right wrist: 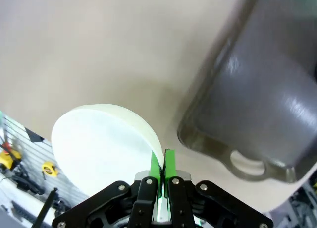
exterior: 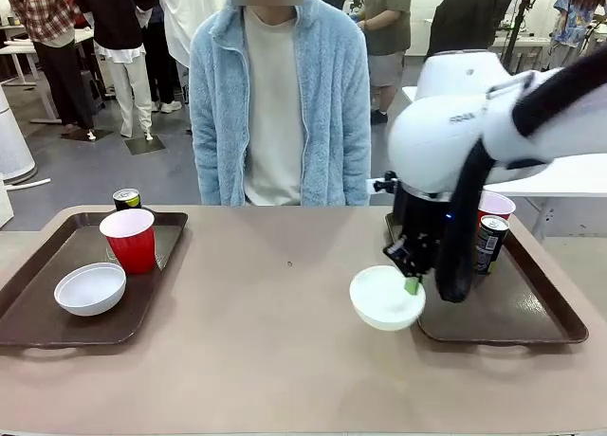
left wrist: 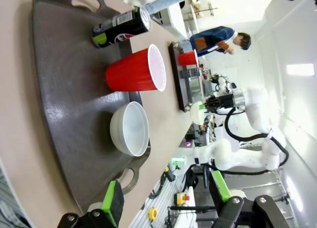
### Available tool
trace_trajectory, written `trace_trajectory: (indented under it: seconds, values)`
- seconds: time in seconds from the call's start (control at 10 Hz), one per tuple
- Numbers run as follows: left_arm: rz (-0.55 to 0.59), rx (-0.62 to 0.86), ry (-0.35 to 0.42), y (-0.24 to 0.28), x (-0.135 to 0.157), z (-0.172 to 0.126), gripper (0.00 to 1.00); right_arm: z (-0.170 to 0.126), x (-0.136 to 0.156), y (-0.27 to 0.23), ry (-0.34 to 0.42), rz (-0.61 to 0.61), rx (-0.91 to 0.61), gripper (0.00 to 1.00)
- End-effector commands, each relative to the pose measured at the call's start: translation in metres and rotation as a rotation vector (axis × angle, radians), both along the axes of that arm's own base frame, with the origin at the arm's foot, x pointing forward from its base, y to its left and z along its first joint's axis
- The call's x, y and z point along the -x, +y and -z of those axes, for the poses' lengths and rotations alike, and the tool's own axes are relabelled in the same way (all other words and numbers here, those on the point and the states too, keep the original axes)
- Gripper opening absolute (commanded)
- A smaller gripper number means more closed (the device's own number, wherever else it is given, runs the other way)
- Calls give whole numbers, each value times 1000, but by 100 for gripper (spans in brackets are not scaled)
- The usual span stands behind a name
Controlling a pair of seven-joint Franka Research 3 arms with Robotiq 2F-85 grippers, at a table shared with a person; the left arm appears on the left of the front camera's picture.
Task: Prepare tableware on both trays.
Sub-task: Pick up a Picnic Bowl from the table and place it on a Handle tray.
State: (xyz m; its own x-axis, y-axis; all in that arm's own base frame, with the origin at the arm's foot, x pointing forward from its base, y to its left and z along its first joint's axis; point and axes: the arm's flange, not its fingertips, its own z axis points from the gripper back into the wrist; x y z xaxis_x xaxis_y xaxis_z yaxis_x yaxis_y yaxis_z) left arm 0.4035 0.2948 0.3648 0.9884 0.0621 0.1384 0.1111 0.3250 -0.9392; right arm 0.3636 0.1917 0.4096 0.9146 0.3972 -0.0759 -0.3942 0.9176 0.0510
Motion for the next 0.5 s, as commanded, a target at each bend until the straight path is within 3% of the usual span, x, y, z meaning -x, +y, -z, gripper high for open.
trace_trajectory:
  seconds: [0.0, 0.4]
  values:
    - [4, -5, -10, 1, 3, -1, 92, 27, 19, -42, 7, 103, -62, 0]
    - [4, -5, -10, 1, 3, -1, 92, 52, 64, -114, -70, 282, -229, 0]
